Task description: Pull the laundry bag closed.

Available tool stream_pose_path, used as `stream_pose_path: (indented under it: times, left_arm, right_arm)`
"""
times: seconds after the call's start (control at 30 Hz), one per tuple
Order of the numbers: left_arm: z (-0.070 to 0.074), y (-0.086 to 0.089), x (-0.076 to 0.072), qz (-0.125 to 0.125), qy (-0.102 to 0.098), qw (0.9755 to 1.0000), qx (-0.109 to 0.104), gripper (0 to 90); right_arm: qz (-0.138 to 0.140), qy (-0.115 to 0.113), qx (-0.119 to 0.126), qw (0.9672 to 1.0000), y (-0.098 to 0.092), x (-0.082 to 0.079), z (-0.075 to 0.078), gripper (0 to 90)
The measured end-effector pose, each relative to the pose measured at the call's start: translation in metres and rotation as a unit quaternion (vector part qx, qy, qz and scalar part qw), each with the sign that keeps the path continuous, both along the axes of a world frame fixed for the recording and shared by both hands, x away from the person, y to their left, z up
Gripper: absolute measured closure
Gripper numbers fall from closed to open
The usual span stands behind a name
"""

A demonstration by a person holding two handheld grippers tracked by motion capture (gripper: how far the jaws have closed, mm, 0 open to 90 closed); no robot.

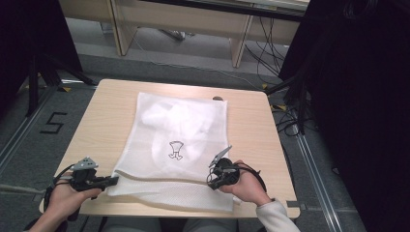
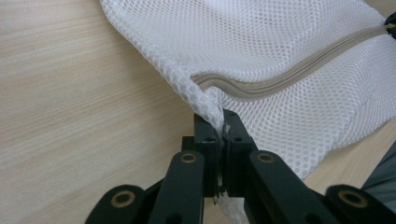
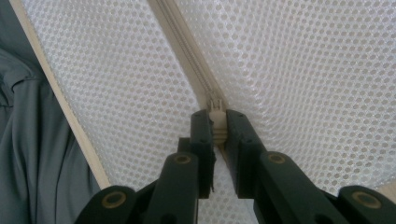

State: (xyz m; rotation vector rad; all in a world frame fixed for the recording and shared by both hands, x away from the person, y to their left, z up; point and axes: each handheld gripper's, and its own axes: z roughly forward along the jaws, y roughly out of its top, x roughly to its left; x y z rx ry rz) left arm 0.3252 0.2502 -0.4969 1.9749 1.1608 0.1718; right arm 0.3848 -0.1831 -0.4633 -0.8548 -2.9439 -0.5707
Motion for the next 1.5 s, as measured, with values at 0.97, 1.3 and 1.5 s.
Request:
stream_pose_path:
  times: [0.97,1.3,1.5]
  left_arm:
    - [0.000,-0.002,0.000,0.007,-0.003,0.9999,-0.010,86.2]
    - [-0.001,-0.003,0.000,0.012,-0.002,0.9998,-0.016,86.2]
    - [0.000,0.000,0.001,0.000,-0.001,1.0000,-0.004,86.2]
  right_arm:
    - [-0.016,0.002,0.007,0.9998,-0.014,-0.002,0.001,82.3]
    - [-0.018,0.005,0.011,0.9998,-0.018,-0.002,0.003,82.3]
    - [-0.020,0.004,0.006,0.9998,-0.021,-0.002,0.002,82.3]
